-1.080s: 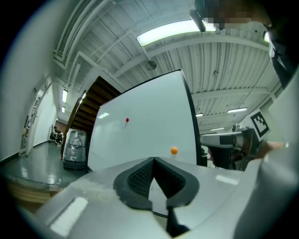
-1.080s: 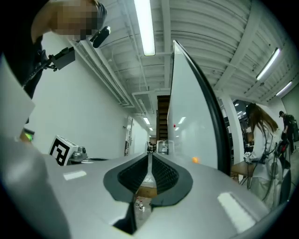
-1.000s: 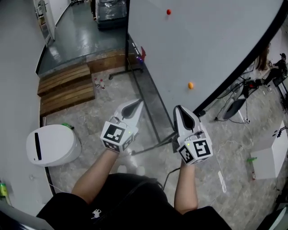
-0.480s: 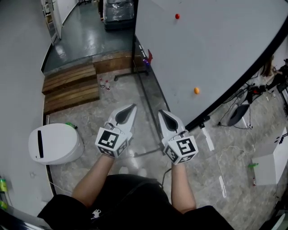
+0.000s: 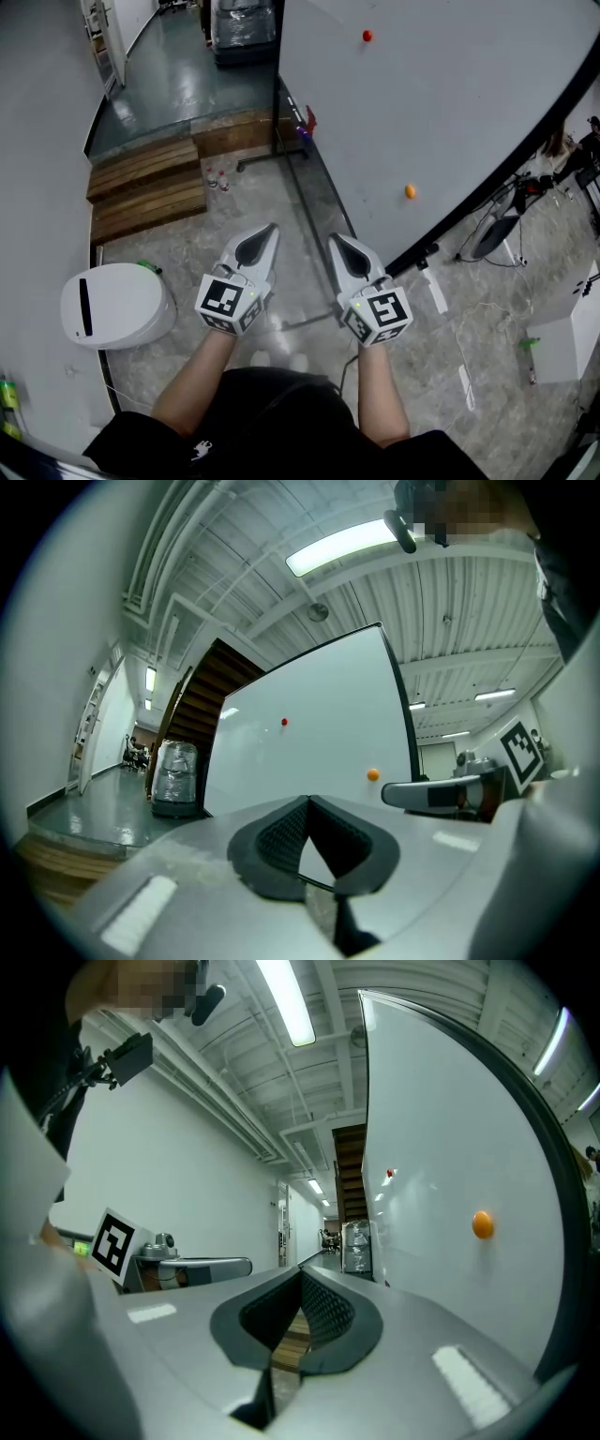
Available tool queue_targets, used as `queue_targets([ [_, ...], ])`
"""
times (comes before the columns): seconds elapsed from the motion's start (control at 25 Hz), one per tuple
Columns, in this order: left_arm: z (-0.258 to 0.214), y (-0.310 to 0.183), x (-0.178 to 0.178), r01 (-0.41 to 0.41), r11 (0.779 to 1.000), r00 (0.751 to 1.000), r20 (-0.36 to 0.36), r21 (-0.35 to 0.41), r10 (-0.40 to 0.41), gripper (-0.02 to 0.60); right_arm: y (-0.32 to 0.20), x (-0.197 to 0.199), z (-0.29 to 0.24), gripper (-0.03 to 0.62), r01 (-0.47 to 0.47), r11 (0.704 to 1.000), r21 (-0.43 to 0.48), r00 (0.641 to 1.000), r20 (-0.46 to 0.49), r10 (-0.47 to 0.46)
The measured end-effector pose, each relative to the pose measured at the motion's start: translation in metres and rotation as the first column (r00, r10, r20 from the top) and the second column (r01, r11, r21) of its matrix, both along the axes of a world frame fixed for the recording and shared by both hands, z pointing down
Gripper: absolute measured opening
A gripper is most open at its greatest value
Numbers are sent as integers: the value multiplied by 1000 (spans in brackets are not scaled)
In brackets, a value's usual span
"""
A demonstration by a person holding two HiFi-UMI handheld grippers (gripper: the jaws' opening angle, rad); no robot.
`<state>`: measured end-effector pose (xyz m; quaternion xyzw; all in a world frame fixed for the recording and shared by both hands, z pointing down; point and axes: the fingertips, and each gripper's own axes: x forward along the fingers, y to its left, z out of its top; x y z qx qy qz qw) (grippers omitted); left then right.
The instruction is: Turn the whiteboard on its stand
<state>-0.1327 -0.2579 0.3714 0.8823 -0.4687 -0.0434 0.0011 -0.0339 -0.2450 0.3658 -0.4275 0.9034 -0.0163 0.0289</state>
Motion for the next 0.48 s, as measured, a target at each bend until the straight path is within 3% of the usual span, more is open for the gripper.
queue_targets([
  [0.48, 5, -3, -14, -17, 1000, 1000, -21, -18, 16, 2, 1, -13, 5, 8, -24, 999, -27, 1000, -20, 24],
])
